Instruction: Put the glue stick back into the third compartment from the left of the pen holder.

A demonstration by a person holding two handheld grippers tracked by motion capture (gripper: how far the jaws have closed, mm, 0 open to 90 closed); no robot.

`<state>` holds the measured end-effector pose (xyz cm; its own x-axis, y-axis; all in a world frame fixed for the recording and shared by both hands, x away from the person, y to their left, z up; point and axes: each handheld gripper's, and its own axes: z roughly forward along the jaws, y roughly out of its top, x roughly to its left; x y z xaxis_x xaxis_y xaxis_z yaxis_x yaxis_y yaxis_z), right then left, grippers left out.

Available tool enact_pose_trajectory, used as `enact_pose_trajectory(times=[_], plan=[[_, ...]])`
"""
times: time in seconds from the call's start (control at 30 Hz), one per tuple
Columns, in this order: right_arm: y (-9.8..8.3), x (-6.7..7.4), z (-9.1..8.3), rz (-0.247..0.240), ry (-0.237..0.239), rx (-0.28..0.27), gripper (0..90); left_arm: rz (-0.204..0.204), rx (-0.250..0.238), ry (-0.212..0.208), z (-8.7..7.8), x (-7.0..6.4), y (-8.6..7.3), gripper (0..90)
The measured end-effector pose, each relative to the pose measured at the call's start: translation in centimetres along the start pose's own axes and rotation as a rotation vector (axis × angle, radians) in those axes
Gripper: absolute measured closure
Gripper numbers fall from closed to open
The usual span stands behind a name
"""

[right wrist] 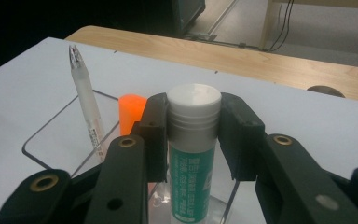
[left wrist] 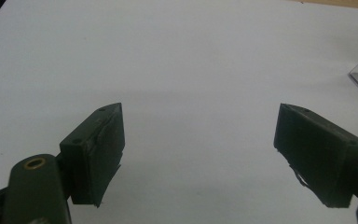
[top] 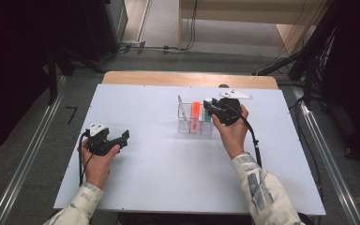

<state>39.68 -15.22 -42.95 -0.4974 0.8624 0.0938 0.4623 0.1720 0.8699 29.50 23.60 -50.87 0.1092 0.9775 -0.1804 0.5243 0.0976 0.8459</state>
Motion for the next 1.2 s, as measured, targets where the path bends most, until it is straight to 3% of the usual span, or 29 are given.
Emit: enact_pose_trajectory(times=[0.4,0.87,1.2], plan=[[-0.42,-0.14,-0.31,-0.009,0.003,-0.015,56.8,0.002,0.002,0.000,0.01,0.01,-0.01,17.0],[-0.40,-0.50,-0.22,0.015,0.014,-0.031,31.3,0.004,0.003,0.001,0.00,0.00,-0.01,16.9],[-0.74,-0.82,-0.34,0.005,-0.005,-0.023,21.5,0.003,0.003,0.002,-0.01,0.00,0.00,16.9]])
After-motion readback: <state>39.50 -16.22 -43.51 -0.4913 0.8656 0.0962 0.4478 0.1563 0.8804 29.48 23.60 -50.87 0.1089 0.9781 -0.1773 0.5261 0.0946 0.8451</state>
